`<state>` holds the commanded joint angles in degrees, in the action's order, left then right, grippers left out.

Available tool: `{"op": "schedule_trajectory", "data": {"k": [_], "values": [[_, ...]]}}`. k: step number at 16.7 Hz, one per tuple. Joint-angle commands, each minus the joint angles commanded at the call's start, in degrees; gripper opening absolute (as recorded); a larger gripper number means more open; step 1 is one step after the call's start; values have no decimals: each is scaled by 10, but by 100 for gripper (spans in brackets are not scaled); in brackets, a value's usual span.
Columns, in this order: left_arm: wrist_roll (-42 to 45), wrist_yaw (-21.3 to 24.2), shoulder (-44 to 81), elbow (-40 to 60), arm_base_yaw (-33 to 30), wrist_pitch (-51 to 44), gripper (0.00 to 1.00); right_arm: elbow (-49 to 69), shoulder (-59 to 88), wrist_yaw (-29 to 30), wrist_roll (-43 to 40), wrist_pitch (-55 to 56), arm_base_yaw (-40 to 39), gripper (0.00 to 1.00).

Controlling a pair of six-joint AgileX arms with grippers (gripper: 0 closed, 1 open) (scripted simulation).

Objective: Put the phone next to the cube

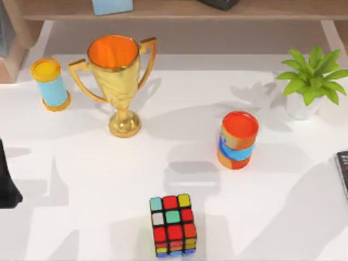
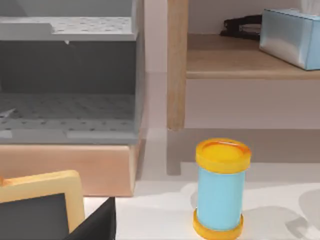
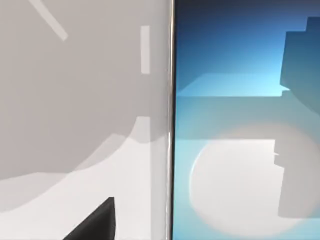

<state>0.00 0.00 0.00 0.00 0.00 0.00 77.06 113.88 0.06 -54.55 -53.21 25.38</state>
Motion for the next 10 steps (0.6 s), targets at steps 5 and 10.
{"op": "schedule_trajectory", "data": {"k": [5, 10], "values": [[0, 0, 0, 0, 0, 0, 100, -8, 5, 0, 2, 11, -1, 100], [0, 0, 0, 0, 0, 0, 100, -41, 39, 0, 1, 80, 0, 100]]}}
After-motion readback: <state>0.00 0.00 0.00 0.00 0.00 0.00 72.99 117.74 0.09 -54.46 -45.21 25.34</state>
